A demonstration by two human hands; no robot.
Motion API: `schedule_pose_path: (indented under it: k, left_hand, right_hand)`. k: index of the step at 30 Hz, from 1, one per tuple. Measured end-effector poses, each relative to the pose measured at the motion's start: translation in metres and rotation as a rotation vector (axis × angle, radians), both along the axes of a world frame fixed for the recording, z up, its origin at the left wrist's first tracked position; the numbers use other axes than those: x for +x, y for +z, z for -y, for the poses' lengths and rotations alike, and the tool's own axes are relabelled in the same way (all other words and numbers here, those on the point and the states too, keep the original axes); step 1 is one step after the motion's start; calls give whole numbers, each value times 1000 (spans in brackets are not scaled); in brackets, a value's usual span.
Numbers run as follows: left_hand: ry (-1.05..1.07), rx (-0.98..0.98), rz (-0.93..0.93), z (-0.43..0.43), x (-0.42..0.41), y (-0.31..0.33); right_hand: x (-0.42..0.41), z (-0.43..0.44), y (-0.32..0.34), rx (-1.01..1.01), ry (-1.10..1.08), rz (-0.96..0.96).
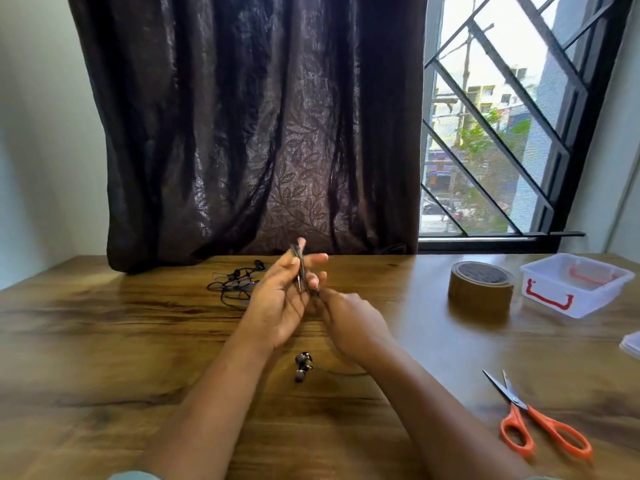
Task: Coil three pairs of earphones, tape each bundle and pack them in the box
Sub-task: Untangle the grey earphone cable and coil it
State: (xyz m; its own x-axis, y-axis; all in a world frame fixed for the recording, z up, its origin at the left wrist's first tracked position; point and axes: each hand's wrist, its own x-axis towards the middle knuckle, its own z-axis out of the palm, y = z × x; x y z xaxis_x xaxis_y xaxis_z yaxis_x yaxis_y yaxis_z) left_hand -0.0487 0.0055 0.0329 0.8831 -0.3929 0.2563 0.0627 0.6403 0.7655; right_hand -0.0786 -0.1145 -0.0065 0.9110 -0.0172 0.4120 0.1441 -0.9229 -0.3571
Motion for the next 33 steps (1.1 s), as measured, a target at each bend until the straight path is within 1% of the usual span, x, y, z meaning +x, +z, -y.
schedule_pose_path:
  k: [2,4,7,10,12,14,16,18,21,24,26,30,33]
  left_hand:
    - [87,43,37,-3,5,-3]
    - [207,173,131,-5,12,-7]
    - [398,492,273,-10,24,-15]
    - [484,801,408,-11,24,-19]
    - [415,937,457,-8,20,-20]
    - [240,993,483,-4,19,-22]
    - [114,1039,496,-2,17,-21]
    - [41,983,449,-1,11,-18]
    - [-66,776,295,-3,5,-14]
    - [-228,586,186,-5,0,-10]
    - [-285,505,116,-5,-2,-8]
    - [-327,376,26,-6,-2,-4]
    - [-287,271,18,-6,0,-3]
  right_hand:
    - [-4,-8,3,-58,58,-49]
    - [-7,-11,5,-110,104,-62]
    - [-11,-10,11,-166,127,-22]
    - [-11,0,18,-199,135,89]
    - [-12,9,24,-189,111,147]
    - [-14,19,29,-178,79,226]
    - [-15,27,32,-157,70,298]
    - [-16,32,34,-118,75,341]
    - [-17,40,35,-45,60,389]
    - [-13,44,31,58,37,389]
    - [-7,46,26,128,36,370]
    - [3,53,17,259,23,337]
    - [10,53,11,280,4,291]
